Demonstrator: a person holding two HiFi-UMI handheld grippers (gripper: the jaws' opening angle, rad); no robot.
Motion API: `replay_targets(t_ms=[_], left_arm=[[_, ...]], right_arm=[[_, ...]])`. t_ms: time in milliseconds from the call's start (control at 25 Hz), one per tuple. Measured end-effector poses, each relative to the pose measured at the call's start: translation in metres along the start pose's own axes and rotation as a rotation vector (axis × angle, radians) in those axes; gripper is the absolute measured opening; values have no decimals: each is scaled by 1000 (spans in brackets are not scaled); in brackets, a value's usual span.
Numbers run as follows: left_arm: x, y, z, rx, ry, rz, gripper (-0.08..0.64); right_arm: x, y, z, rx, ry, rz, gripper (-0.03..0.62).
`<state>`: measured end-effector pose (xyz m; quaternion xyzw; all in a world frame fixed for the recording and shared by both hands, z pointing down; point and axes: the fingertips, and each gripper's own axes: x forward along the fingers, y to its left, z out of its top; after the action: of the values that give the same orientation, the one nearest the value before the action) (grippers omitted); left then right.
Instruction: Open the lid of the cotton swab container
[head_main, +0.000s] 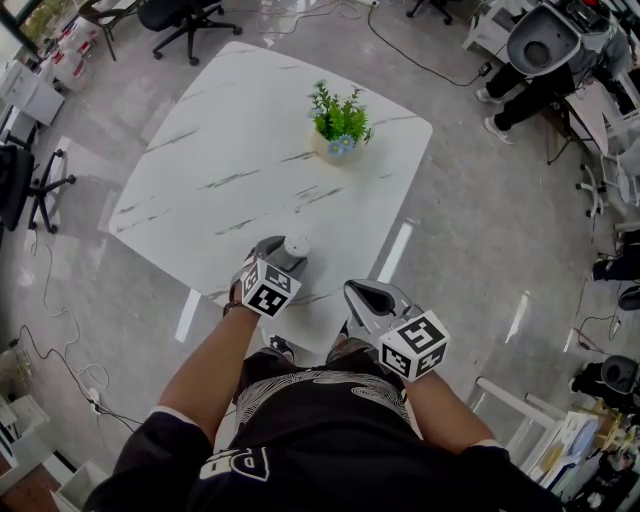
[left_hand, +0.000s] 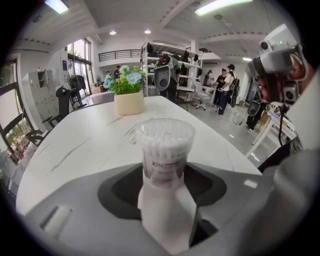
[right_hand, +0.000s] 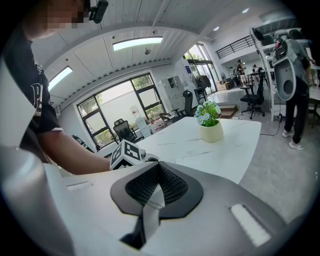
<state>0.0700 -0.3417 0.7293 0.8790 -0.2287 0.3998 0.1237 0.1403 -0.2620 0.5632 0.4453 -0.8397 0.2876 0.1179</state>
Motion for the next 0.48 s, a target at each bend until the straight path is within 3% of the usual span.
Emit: replay_targets(t_ms=[480], left_arm=[[-6, 0, -3, 1, 1, 12, 308]], right_arm=[[-5, 5, 0, -4, -8, 0, 0]])
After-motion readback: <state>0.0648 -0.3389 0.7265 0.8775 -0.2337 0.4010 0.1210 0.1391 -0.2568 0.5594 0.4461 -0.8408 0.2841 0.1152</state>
